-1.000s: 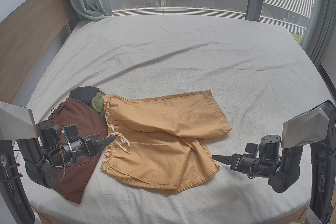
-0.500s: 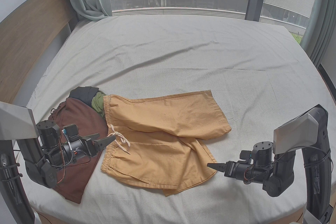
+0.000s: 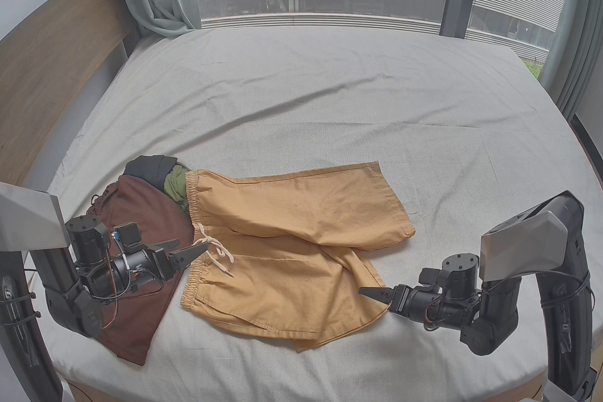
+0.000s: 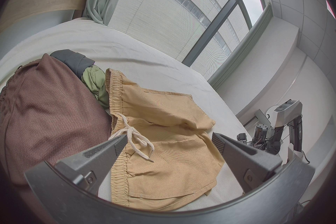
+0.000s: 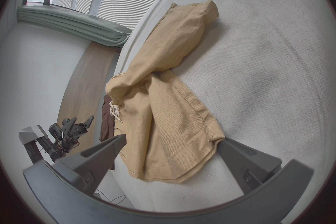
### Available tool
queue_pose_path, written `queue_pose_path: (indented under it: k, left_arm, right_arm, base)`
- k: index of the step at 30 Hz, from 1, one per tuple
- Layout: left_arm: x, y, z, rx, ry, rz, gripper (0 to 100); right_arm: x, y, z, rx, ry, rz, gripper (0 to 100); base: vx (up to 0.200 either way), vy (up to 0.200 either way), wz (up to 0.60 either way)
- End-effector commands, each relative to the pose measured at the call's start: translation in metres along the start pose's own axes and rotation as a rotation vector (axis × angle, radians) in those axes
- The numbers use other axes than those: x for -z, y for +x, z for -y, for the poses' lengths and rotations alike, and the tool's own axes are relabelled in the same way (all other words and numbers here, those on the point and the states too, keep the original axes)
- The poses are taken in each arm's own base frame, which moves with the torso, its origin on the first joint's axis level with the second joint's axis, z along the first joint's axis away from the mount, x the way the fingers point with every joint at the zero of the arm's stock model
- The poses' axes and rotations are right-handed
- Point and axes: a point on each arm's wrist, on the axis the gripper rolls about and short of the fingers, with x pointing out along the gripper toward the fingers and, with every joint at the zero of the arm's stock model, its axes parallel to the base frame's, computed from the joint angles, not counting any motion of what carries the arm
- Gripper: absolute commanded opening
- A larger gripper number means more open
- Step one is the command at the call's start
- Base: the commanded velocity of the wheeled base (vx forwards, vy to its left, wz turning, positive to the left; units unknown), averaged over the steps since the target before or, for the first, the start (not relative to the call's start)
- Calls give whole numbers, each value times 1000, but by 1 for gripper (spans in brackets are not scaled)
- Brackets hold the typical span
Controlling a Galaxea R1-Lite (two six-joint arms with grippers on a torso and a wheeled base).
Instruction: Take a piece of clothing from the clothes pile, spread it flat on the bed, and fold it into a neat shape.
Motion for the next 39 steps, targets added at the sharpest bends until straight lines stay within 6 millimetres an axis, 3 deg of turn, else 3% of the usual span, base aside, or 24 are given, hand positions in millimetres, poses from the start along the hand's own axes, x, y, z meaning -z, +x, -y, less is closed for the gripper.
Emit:
queue_pose_path:
  k: [1,6,17,18,29,39]
  left_arm:
    - [0,0,0,-1,-1,0,100]
    - [0,1,0,1,0,0,100]
    - [-1,1,-1,0,2,3,100]
    - [-1,1,-1,0,2,4,100]
    - [-2,1,0,3,5,8,100]
    - [-2,2,0,4,6,7,100]
  right_arm:
    - [-10,-4,-10,-32,-6,33,100]
    - [-16,-10,-15,-42,12,58,100]
    - [-8,-11,-7,-8,22,31,100]
    - [-8,-11,-7,-8,22,31,0]
    - [-9,-14,3,25,8,31,0]
    - [-42,-24,21,54,-21,153,0]
  base:
    - [0,0,0]
    - [0,0,0]
    - [0,0,0]
    - [0,0,0]
    - [0,0,0]
    - [0,0,0]
